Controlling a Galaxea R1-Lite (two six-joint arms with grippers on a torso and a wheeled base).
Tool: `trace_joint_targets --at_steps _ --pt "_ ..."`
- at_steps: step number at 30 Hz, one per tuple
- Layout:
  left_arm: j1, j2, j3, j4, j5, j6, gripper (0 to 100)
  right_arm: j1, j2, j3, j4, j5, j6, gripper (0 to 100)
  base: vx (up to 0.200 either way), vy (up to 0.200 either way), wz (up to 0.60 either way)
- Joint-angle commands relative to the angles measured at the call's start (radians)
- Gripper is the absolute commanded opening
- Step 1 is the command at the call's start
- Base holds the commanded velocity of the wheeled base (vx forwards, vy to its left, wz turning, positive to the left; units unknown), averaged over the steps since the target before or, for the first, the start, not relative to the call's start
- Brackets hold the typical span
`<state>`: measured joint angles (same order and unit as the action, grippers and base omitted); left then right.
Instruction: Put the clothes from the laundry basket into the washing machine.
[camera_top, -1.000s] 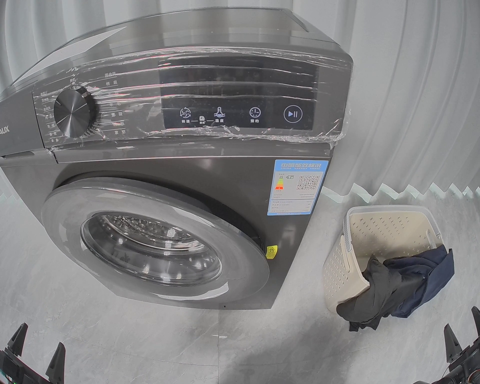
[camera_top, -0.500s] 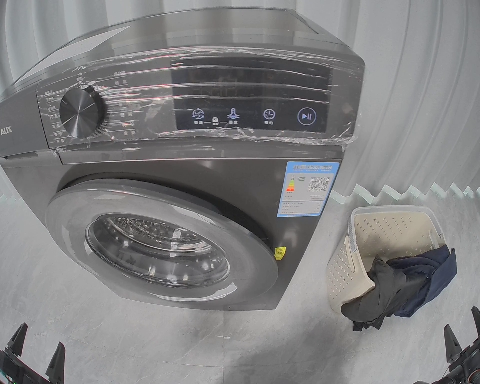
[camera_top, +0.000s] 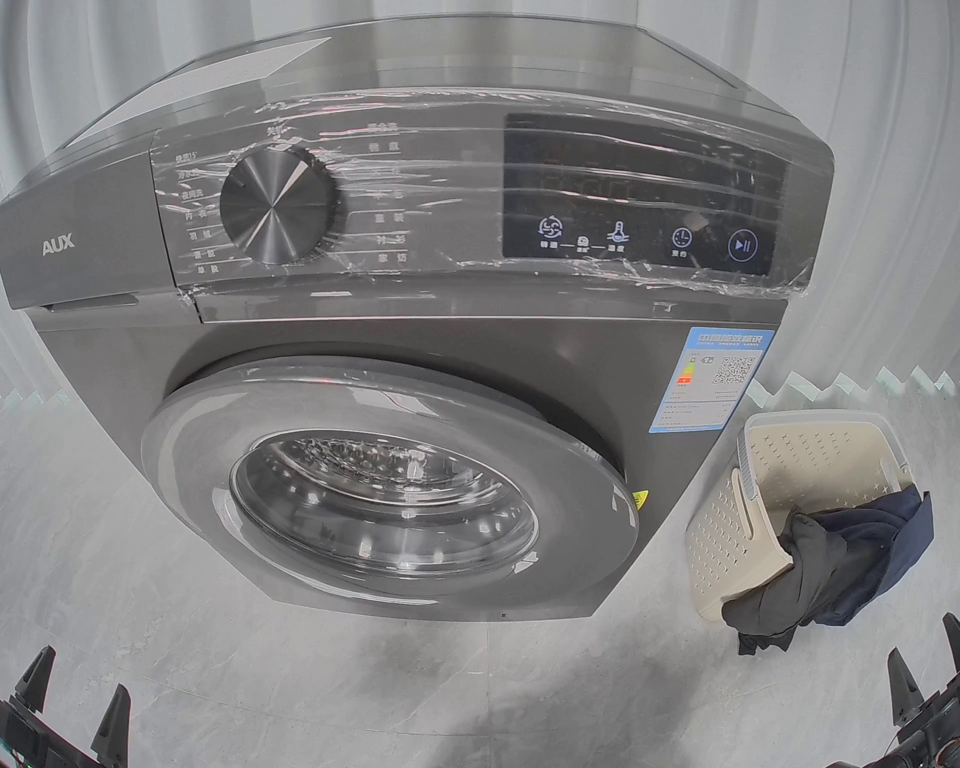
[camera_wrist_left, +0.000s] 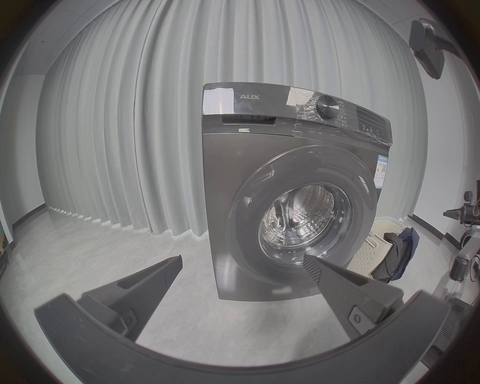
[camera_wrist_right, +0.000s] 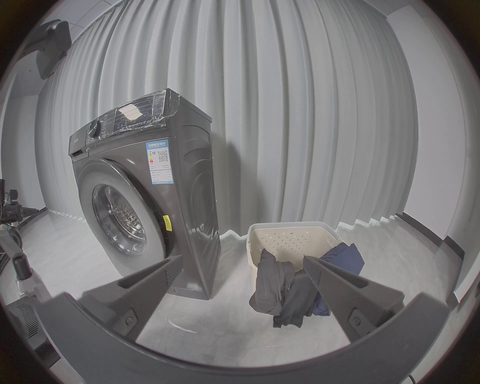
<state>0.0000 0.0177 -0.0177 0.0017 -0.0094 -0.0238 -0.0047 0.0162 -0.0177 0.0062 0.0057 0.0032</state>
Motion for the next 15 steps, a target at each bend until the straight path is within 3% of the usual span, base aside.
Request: trace_joint_targets --at_steps 1,15 --pt "0.0 -0.018 0.016 0.0 0.0 -0.001 100 0.0 -0.016 0.016 0.0 0.0 0.0 100 0.0 0.0 0.0" --pt "0.0 -0.018 0.016 0.0 0.0 -0.001 100 0.0 -0.016 0.016 0.0 0.0 0.0 100 0.0 0.171 0.0"
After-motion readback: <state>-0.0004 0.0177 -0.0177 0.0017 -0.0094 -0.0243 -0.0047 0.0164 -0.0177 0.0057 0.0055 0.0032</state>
